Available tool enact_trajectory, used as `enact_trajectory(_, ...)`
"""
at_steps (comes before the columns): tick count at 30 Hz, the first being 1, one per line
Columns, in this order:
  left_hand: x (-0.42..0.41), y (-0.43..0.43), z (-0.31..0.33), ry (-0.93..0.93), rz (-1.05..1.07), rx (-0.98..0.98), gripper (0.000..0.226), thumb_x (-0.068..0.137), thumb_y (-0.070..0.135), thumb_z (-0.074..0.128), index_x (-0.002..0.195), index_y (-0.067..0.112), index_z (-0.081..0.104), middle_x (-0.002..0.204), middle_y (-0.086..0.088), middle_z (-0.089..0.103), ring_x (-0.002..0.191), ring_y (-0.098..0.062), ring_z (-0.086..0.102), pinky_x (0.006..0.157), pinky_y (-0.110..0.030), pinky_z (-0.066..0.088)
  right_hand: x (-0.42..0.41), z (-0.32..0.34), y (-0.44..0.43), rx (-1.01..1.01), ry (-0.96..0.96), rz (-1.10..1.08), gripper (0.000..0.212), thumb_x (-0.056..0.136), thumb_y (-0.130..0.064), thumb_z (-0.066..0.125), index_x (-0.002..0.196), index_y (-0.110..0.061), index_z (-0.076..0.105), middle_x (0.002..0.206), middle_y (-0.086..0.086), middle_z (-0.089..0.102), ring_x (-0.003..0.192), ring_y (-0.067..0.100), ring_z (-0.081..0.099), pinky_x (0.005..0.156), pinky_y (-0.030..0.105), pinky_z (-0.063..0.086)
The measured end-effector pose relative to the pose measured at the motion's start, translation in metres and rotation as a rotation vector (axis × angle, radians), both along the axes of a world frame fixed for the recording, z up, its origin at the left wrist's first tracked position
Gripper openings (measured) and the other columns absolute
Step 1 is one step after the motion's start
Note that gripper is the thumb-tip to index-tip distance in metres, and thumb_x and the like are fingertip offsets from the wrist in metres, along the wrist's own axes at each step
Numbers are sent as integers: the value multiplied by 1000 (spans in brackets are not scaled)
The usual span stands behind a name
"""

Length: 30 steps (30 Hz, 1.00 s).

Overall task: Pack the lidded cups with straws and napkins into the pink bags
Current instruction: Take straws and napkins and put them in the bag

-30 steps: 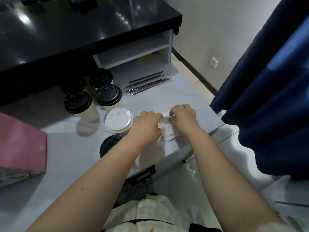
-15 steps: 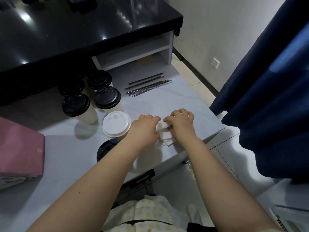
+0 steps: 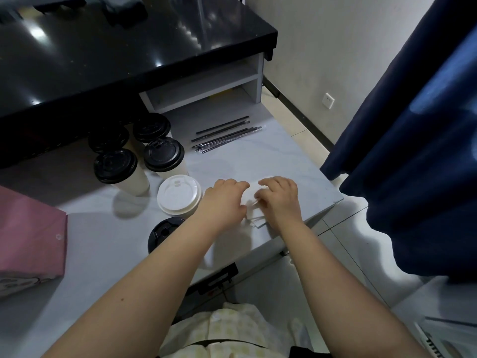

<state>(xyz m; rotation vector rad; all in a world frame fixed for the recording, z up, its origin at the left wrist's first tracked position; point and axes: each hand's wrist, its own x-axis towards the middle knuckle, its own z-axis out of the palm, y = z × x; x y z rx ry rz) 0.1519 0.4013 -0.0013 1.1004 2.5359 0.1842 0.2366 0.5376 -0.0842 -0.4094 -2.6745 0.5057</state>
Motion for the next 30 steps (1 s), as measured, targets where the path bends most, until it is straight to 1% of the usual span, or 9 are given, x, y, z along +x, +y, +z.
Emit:
enact_trajectory(3, 2, -1, 1, 8, 0, 0, 54, 92, 22, 52, 144, 25, 40, 140, -2, 48, 130, -27, 38, 101, -40, 37, 1, 1, 1, -15, 6, -24, 21, 66, 7, 70, 78, -11, 68, 83, 1, 68, 92, 32, 62, 95, 38, 27)
enact_trajectory(7, 3, -1, 3, 8, -2, 2, 54, 92, 21, 51, 145, 26, 39, 141, -1, 48, 130, -26, 38, 101, -40, 36, -3, 7, 3, -44, -290, -25, 30, 87, -6, 50, 110, -21, 60, 112, -7, 62, 122, 24, 40, 109, 37, 11)
enact_trajectory(9, 5, -1, 5, 6, -8, 6, 55, 92, 21, 51, 146, 26, 39, 141, -1, 47, 131, -26, 38, 101, -39, 36, -2, 9, 4, -32, -315, 0, 34, 88, -5, 48, 115, -22, 59, 116, -6, 61, 124, 24, 36, 109, 37, 9)
enact_trajectory(12, 6, 1, 9, 43, -23, 21, 53, 93, 19, 50, 144, 26, 40, 140, -1, 49, 129, -27, 40, 98, -39, 37, 3, 20, 7, 15, -209, 14, 26, 85, -3, 55, 101, -20, 66, 105, -5, 63, 116, 25, 42, 102, 35, 14)
enact_trajectory(14, 4, 4, 14, 88, -35, 21, 51, 92, 16, 49, 142, 26, 42, 136, -1, 51, 127, -27, 42, 96, -39, 37, 4, 32, 12, 3, -217, 26, 19, 84, -8, 59, 95, -21, 68, 98, -7, 63, 109, 23, 46, 94, 33, 20)
enact_trajectory(17, 1, 10, 23, 144, -53, 17, 50, 91, 14, 49, 139, 25, 45, 132, -2, 53, 123, -27, 44, 92, -39, 36, 5, 55, 15, -60, -271, 35, 15, 84, -13, 58, 90, -23, 68, 91, -7, 61, 99, 19, 49, 81, 30, 27)
enact_trajectory(21, -7, 8, 35, 190, -57, 60, 48, 91, 19, 53, 137, 27, 47, 129, 0, 54, 121, -26, 45, 92, -40, 35, 10, 86, 15, -242, -248, 1, 15, 84, -13, 60, 80, -28, 60, 89, -12, 55, 87, 12, 51, 79, 32, 44)
enact_trajectory(27, -24, -21, 54, 238, -15, 132, 53, 92, 11, 50, 141, 30, 44, 137, 3, 50, 126, -26, 42, 97, -43, 34, 11, 127, 8, -302, -144, -21, 16, 86, -11, 60, 85, -27, 65, 85, -17, 60, 83, 5, 55, 71, 27, 49)
enact_trajectory(30, -35, -43, 68, 262, 38, 147, 53, 92, 17, 54, 141, 31, 43, 139, 3, 48, 129, -25, 40, 100, -44, 33, -5, 150, -13, -240, -80, 48, 13, 87, -12, 61, 87, -25, 64, 85, -14, 60, 82, 9, 55, 72, 32, 52)
